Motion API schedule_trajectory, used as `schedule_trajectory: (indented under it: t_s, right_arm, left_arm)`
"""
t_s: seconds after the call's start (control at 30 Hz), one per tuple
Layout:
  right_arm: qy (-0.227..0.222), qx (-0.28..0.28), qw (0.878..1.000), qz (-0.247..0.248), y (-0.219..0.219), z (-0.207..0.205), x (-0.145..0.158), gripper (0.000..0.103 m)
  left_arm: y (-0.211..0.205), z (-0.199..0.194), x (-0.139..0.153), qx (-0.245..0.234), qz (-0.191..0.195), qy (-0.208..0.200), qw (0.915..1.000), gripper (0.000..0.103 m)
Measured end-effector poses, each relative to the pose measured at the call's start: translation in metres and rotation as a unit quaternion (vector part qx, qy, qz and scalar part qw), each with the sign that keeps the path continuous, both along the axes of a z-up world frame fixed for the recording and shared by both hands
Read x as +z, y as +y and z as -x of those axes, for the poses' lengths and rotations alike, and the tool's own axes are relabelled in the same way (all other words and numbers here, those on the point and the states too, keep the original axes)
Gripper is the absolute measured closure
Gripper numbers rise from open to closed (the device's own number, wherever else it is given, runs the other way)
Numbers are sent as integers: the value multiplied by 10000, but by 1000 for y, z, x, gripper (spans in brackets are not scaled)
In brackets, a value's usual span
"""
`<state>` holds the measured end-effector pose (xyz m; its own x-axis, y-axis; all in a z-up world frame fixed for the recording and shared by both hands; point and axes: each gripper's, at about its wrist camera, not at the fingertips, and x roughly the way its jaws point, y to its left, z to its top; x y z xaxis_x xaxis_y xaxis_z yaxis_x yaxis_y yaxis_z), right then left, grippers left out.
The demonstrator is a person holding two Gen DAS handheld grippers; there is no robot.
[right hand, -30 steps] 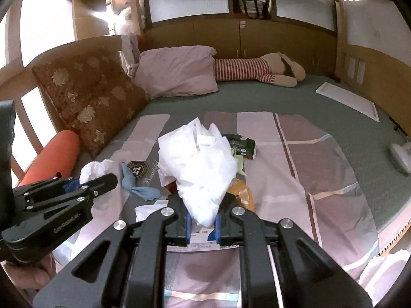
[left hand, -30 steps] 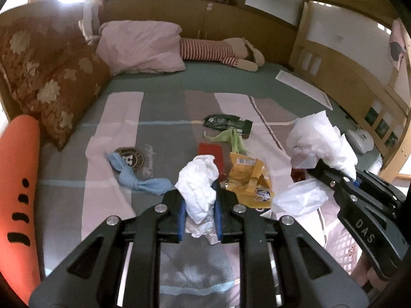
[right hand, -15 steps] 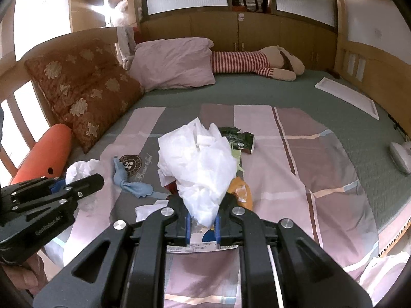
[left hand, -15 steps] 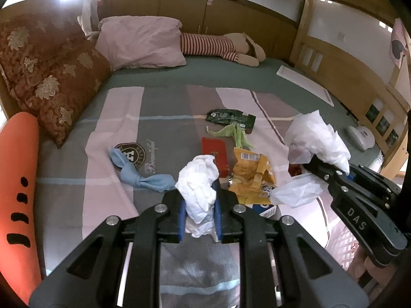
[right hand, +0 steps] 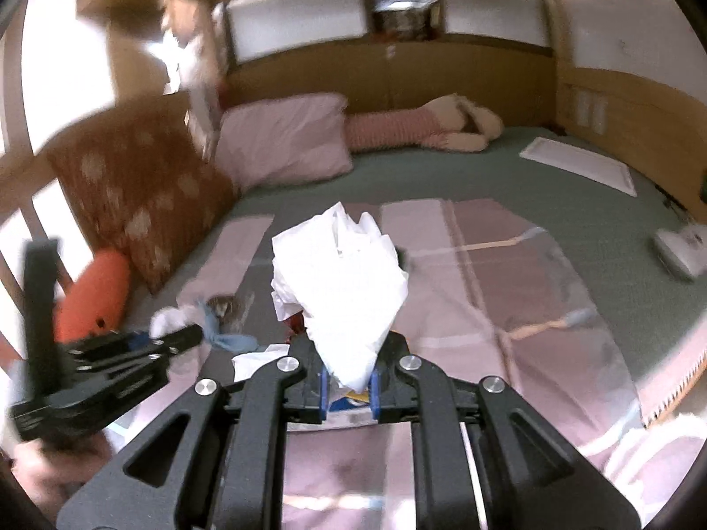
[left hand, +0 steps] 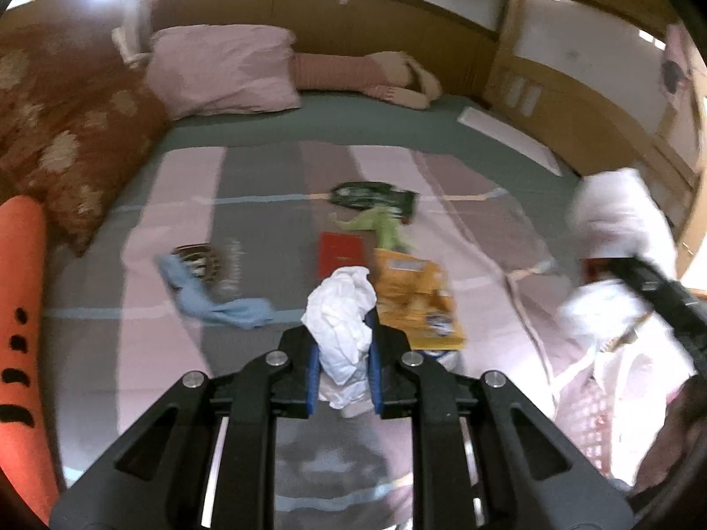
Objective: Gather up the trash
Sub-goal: 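Carry both tissues over the white bin and open both tools, then bring both open tools back over the trash pile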
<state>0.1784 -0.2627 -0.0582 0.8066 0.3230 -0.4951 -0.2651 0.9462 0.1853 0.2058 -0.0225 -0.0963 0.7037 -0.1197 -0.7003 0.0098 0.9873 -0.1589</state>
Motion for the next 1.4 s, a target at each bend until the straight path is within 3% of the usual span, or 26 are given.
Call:
schedule_trajectory:
  t_s: [0.13,0.27,0.33,0.37,0.4,0.47,0.57,0.6,0.63,0.67,0.7,0.77,0.87,0.97,1.0,1.07,1.13,1.2,1.3,1.4]
  right_arm:
    - [-85,-832,9964,125,-91,58,0,89]
    - [337,-1722,9835,435,-175,102,-30,85]
    - [673,-1976,9765,538,-205,110,-55,67]
    - [961,-2059,9724,530,-220,110,-70,41]
    - [1132,-2215,9676,427,-236,113,-81,35]
    - [989,-2711,9574,69,-263,130,-77,35]
    - [249,-3241,9453,-280,-289,161,-40,34]
    - [39,-3316,9429,-295,-292,168,-27,34]
    - [-111,-3328,9424,-323,-292,172,-16,33]
    - [-240,-3306,9428,-347,-292,175,-5,32]
    - [-320,-3263,9442,-331,-290,176,2,31]
    - [-453,-3152,9476,-258,-278,175,11,31]
    - [-419,-2908,9557,-190,-255,166,9,31]
    - [-328,-2533,9668,-89,-222,144,3,29]
    - [-286,-2395,9704,-94,-207,135,1,28]
    - [-157,-2012,9793,-152,-175,115,-2,25]
    - [6,-1568,9876,-116,-136,93,-4,24]
    - [80,-1004,9949,0,-85,73,-5,24]
    - [292,-279,9992,64,-18,49,-8,24]
    - [256,33,9997,36,27,33,-16,24]
  left_arm:
    - [-37,9,9,-689,143,-102,9975,85]
    - [-108,20,17,-1626,110,-45,9866,85]
    - [-161,29,19,-2239,22,13,9746,85]
    - [-183,32,20,-2478,13,69,9688,85]
    - [-218,35,21,-2825,31,176,9591,85]
    - [-260,42,22,-3188,63,274,9474,85]
    - [-332,53,21,-3895,-3,529,9195,83]
    - [-354,56,17,-4094,-21,644,9101,79]
    - [-375,58,12,-4252,-63,791,9016,57]
    - [-388,59,8,-4316,-142,897,8975,22]
    - [-397,58,5,-4250,-286,867,9006,15]
    - [-393,55,5,-3972,-403,664,9144,14]
    - [-350,37,10,-3645,14,828,9275,14]
    - [-278,22,27,-3055,-7,514,9508,8]
    - [-240,18,34,-2668,-111,323,9632,7]
    - [-180,14,39,-2007,-284,184,9791,5]
    - [-126,14,38,-1400,-393,203,9892,4]
    - [-75,15,32,-807,-503,303,9950,4]
    - [-9,30,15,-81,-366,368,9986,4]
    - [25,46,-2,335,-110,399,9986,4]
